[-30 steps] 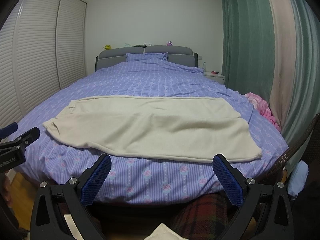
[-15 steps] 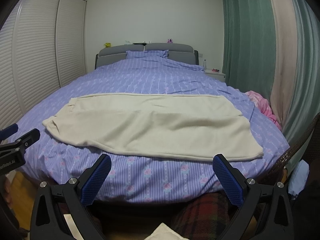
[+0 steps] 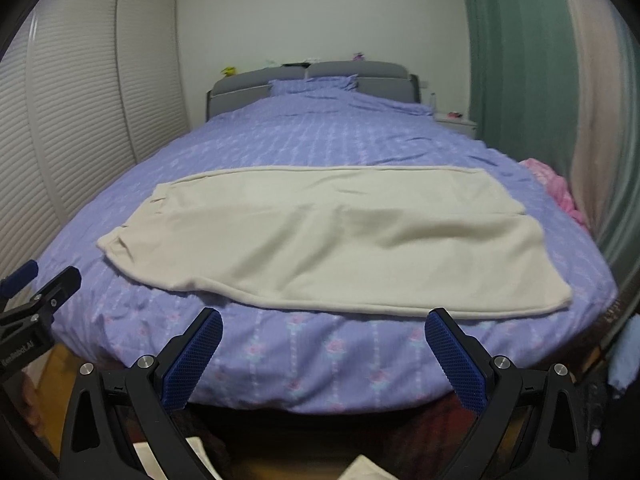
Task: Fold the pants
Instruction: 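Move both grippers toward the cream pants lying on the bed, then grasp the edge of the cream pants with the right gripper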
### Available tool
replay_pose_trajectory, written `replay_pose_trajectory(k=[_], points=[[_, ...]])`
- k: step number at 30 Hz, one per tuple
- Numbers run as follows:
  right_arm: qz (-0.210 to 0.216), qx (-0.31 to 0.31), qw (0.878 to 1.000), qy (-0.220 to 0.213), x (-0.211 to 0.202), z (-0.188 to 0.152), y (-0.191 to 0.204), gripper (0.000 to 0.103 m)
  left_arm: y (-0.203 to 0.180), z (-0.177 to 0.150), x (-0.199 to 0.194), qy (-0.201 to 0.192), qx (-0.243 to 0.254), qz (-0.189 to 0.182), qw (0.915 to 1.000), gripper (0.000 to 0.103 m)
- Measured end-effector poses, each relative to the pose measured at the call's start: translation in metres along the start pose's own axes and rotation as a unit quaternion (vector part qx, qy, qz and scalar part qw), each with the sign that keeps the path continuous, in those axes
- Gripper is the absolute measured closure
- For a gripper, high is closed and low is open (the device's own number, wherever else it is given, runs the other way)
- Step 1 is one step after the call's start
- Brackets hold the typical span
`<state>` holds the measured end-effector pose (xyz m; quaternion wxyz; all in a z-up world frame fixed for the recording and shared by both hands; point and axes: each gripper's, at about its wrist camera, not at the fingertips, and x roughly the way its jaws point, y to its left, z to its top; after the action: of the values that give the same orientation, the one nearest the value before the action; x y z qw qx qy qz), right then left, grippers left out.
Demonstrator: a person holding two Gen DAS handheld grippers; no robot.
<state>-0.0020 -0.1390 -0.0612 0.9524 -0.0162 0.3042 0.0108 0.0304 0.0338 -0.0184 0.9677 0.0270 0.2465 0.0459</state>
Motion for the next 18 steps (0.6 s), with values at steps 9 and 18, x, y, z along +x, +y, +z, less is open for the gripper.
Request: replay_pose_trajectory(k=[9, 18], points=[[0.061, 0.021, 0.998, 0.028, 0.055, 0.004, 0.039, 0.0, 0.042, 0.005, 0.044, 0.023, -0.023, 0.043, 0.9986, 0.0], [0.093, 0.049, 0.991, 0.089, 0.119, -0.009, 0.071, 0.0, 0.087, -0.006, 0.096, 0.071, -0.036, 0.051, 0.9956, 0.0]])
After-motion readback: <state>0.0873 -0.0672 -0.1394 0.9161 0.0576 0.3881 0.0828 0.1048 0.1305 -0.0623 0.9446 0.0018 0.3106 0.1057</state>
